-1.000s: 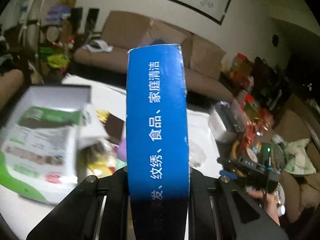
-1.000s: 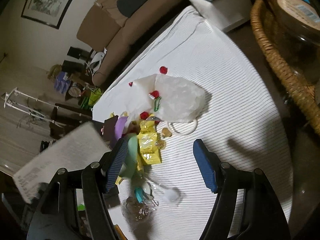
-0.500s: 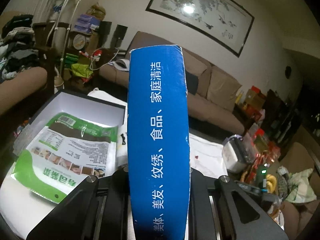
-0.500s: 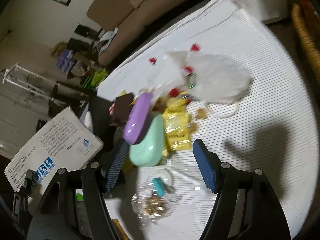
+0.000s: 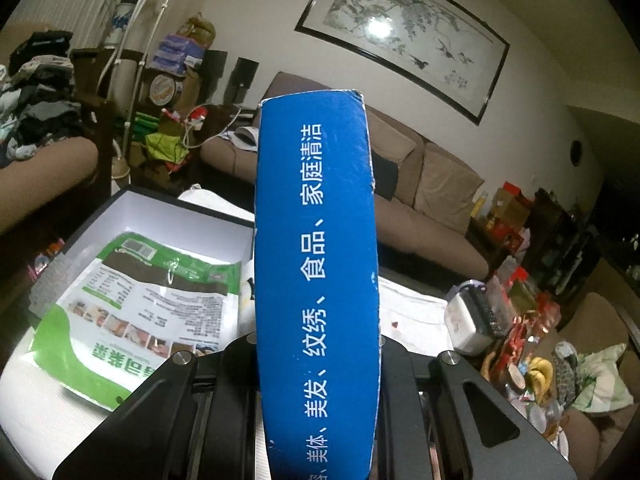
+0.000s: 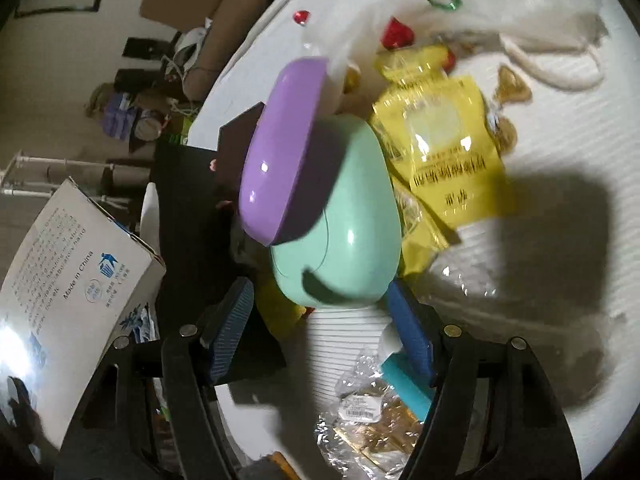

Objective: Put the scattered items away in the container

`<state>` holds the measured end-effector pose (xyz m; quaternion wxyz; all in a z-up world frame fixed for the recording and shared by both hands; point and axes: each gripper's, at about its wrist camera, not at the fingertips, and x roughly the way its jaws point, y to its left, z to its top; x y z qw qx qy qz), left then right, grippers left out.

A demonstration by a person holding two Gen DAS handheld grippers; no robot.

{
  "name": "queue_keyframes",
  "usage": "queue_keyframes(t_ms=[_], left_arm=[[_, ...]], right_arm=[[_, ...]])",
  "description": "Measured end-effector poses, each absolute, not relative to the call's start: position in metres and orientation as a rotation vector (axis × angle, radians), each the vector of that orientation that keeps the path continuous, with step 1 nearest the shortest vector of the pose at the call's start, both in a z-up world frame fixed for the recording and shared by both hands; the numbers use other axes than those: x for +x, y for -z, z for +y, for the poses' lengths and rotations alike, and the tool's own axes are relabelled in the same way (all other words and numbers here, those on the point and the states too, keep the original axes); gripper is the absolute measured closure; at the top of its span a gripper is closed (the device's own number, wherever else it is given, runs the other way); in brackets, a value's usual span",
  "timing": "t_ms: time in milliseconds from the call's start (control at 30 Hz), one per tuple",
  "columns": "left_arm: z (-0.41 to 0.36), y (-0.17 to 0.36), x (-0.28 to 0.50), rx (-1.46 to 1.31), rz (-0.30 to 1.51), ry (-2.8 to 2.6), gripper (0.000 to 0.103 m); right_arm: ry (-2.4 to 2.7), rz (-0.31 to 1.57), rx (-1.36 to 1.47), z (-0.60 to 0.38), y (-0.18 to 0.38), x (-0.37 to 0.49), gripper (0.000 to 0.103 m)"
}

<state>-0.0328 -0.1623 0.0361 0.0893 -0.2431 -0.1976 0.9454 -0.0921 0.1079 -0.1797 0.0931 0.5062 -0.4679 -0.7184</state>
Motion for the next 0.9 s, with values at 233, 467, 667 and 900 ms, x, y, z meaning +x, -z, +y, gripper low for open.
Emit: queue_keyframes(t_ms=[233,467,667,900], left_arm=[[-0.161,-0.034,-0.035,-0.719,-0.615,-2.773,0.087],[-0.164,-0.037,-0.029,-0.719,-0.57,-2.789,0.087],[-0.172,-0.037,-0.031,-0.718,-0.588,-2.799,0.087],[-0.168,-0.039,-0.031,-0.711,-0.569,-2.811,0.087]], right_arm=[[2.089,-1.517,1.45,0.114,0.198,-0.082,0.035],[2.024,-1.648,1.39,0.112,0.217,-0.079,0.037],[2.013,-1.779,1.216,0.115,0.224,-0.078,0.048],[2.003,-1.781,0.983,0.129,0.204,-0.075,0.089]])
